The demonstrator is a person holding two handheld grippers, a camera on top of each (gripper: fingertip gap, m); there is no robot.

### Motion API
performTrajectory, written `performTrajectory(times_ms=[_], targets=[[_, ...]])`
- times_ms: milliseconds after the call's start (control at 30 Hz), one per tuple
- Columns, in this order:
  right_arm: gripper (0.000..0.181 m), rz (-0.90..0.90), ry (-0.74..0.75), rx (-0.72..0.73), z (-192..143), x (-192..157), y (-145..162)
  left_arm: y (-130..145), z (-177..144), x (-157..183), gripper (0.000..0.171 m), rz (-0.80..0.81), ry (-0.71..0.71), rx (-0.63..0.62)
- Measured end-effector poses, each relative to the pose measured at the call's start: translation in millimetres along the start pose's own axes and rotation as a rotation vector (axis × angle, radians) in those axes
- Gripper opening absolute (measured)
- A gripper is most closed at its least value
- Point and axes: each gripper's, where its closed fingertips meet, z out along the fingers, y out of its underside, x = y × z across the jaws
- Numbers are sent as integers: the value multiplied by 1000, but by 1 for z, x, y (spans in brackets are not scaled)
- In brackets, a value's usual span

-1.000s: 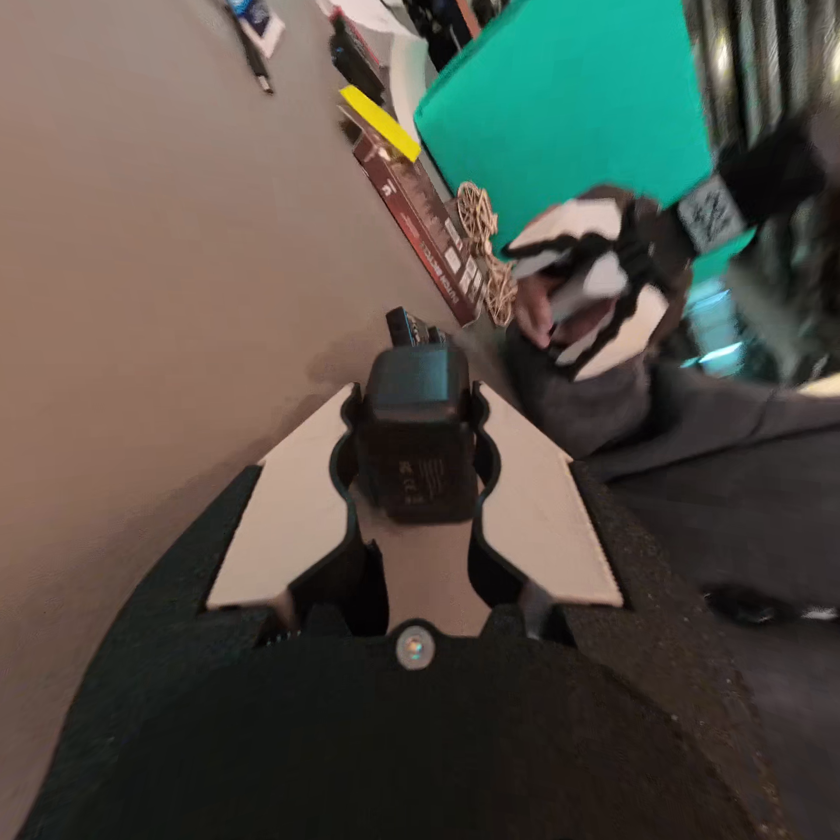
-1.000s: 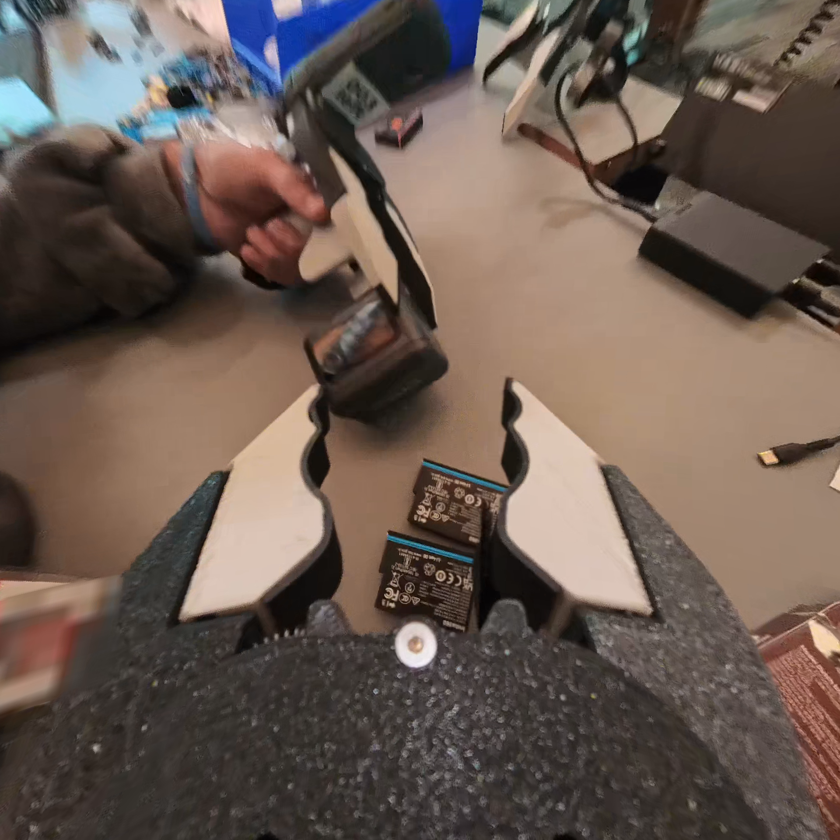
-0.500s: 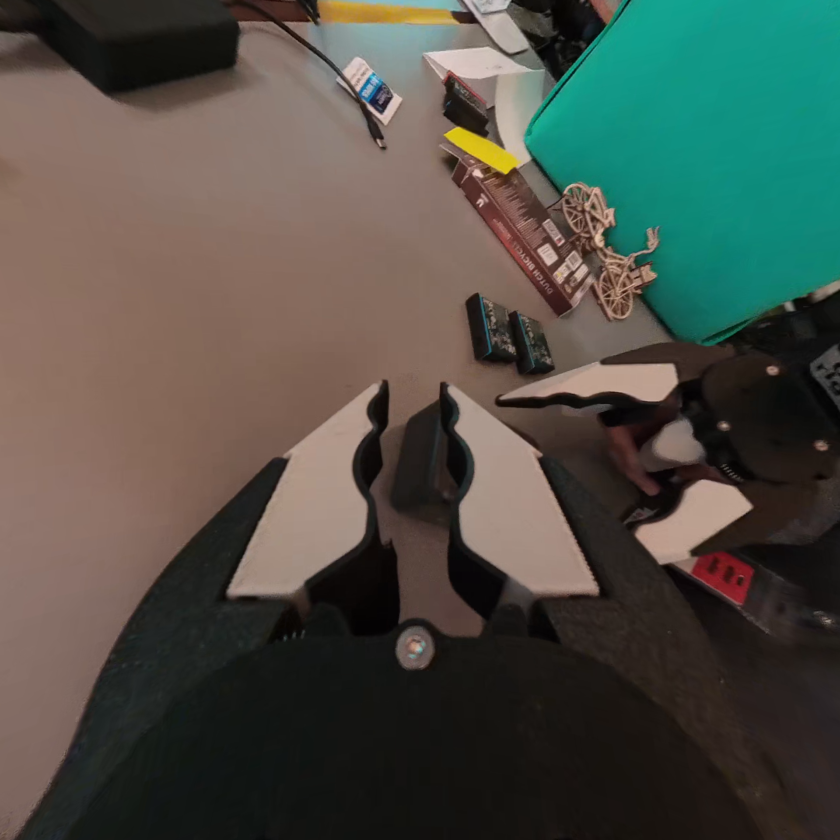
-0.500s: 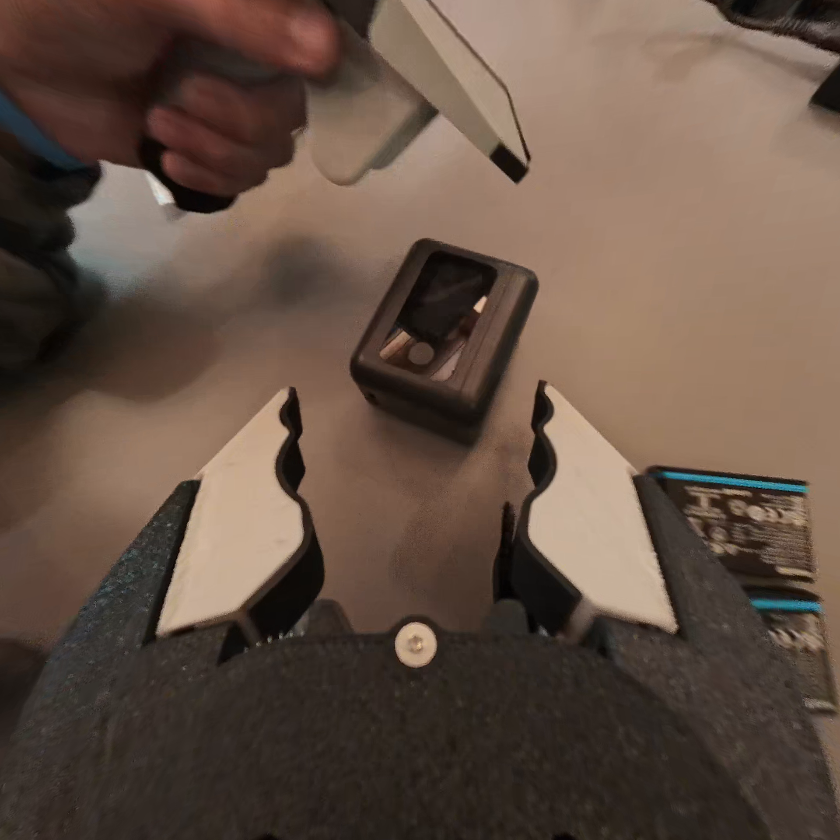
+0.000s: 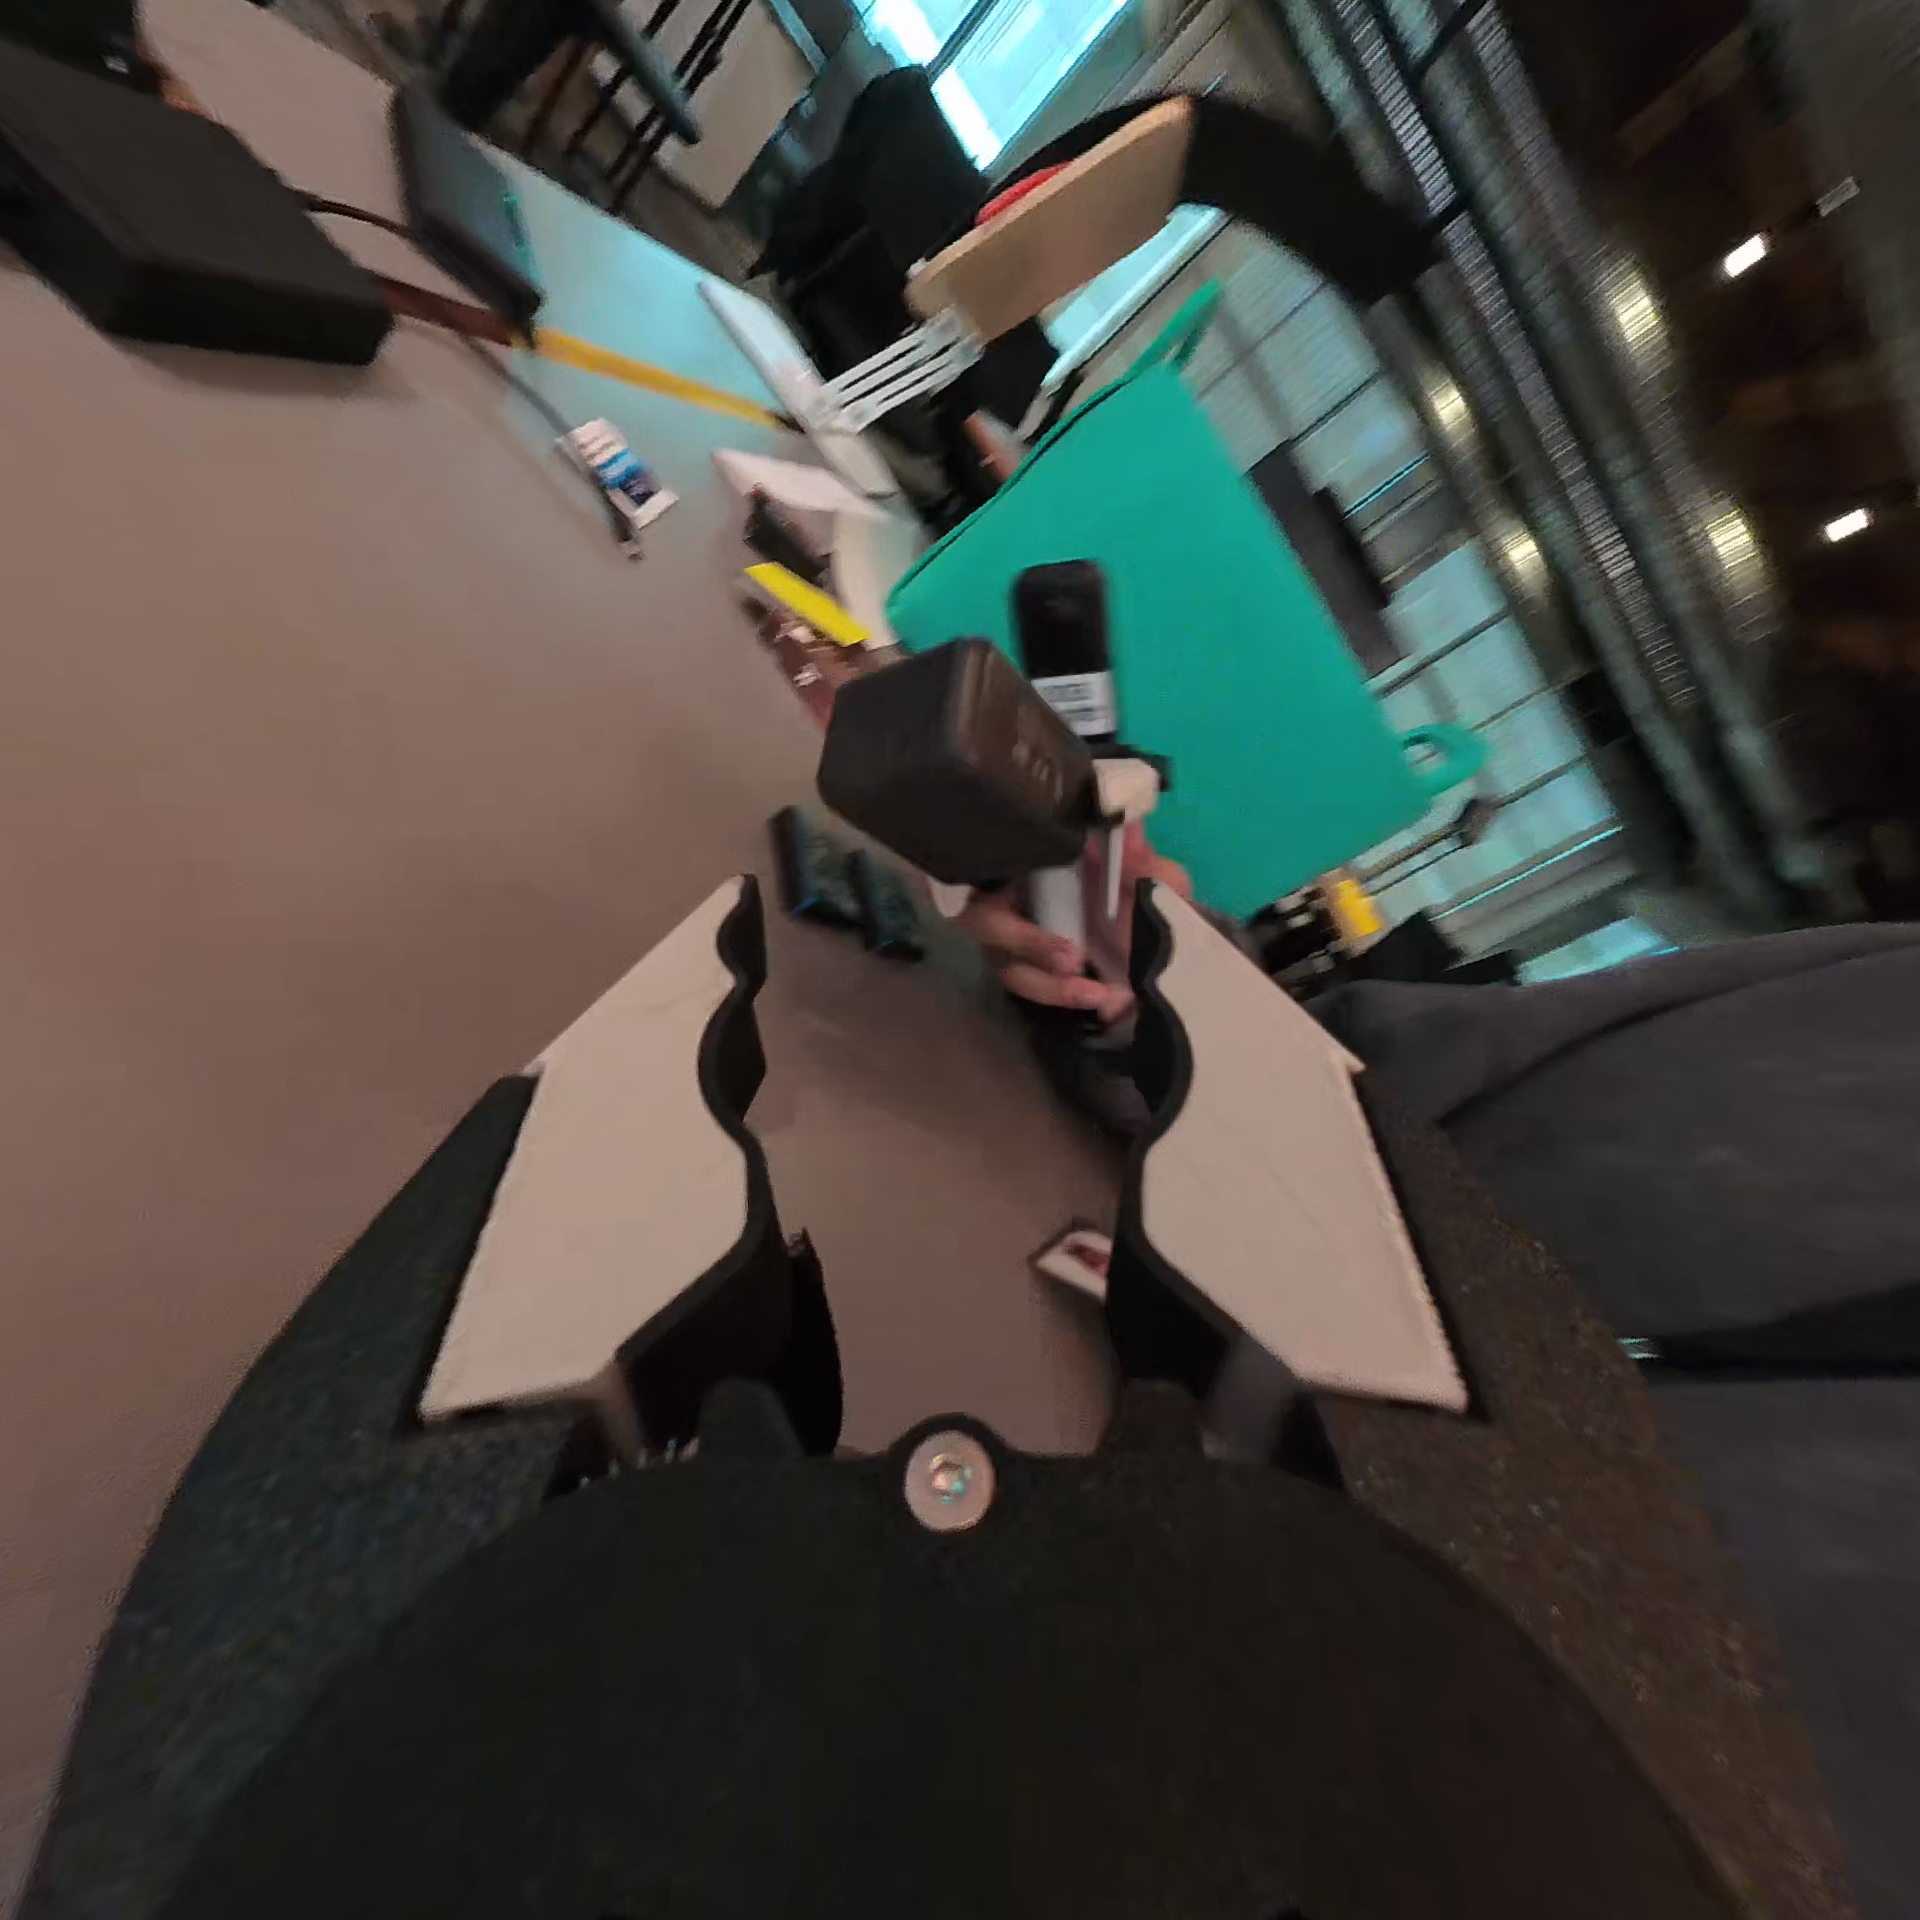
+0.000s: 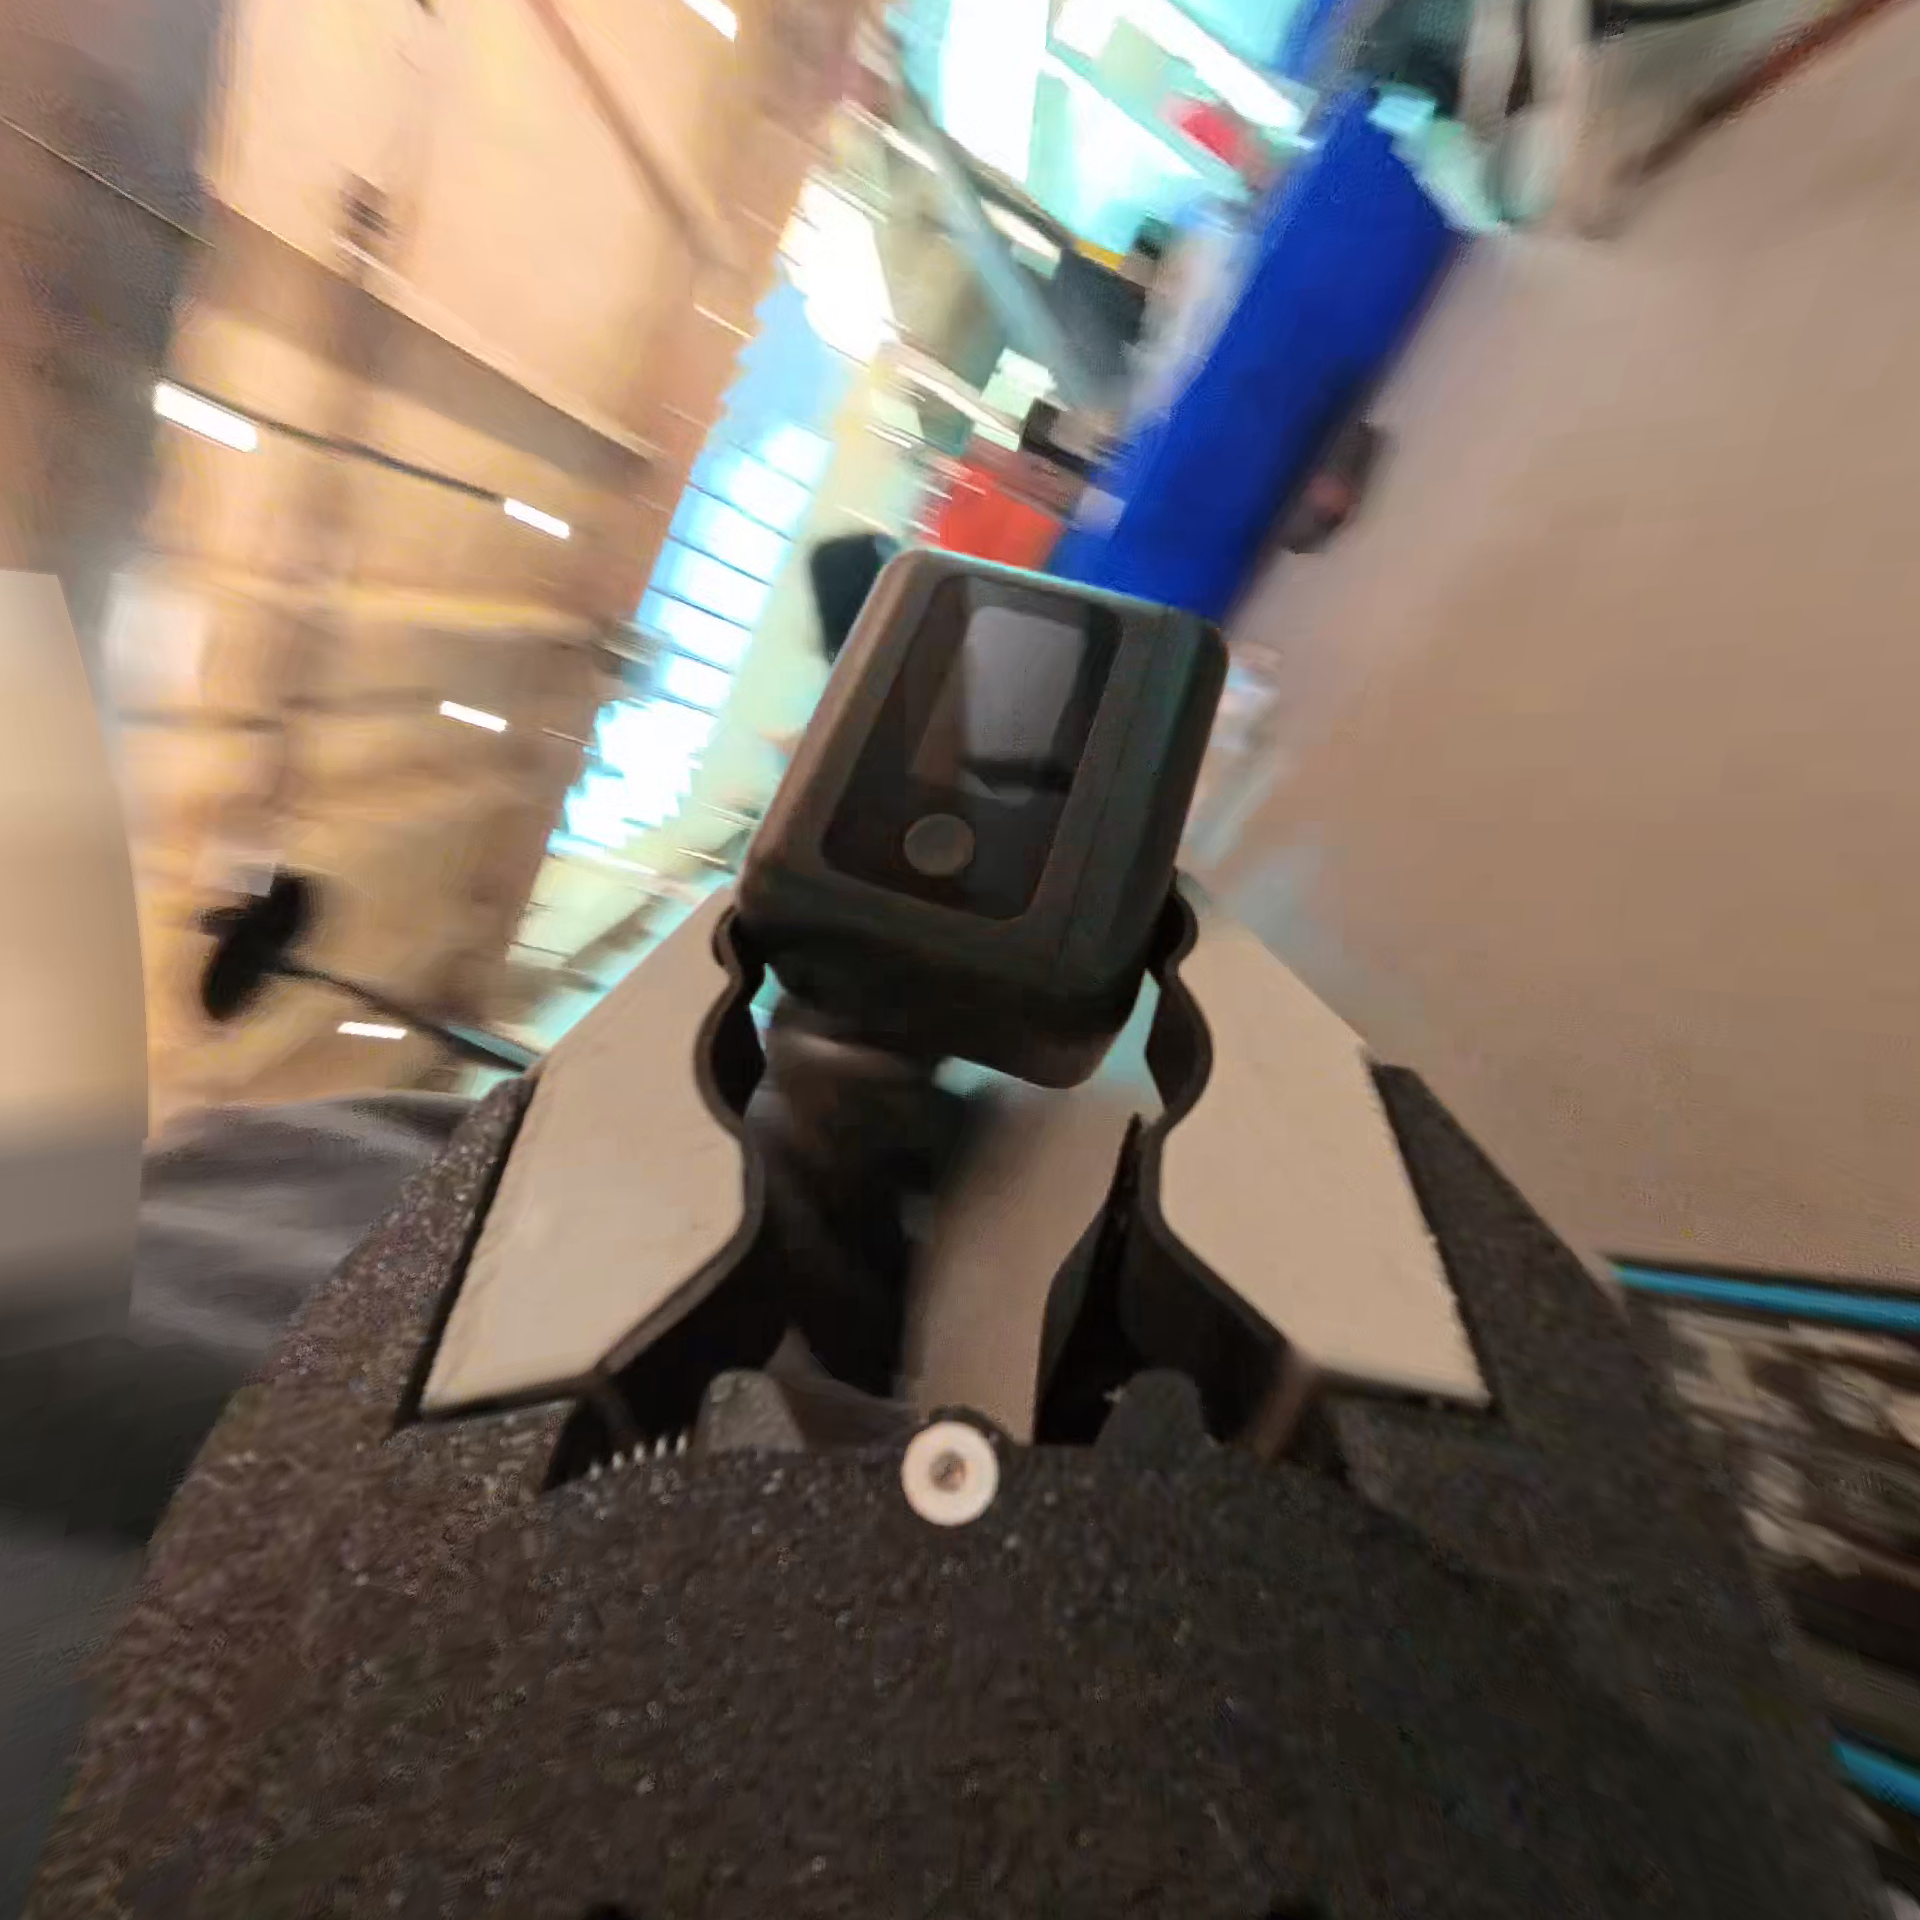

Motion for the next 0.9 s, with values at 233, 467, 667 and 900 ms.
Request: performTrajectory(times_ms=[233, 467, 667, 900], targets=[[74, 144, -310, 104, -23, -39, -25, 27, 13, 52, 61, -165, 272, -52], [75, -1106, 409, -436, 15, -22, 11, 25, 31, 52, 89, -219, 254, -128], [75, -1671, 551, -970, 33, -6, 45, 53, 44, 45, 92, -132, 294, -350], [75, -1831, 459, -1182, 25, -25, 56, 74, 48, 51, 58, 13, 494, -268]])
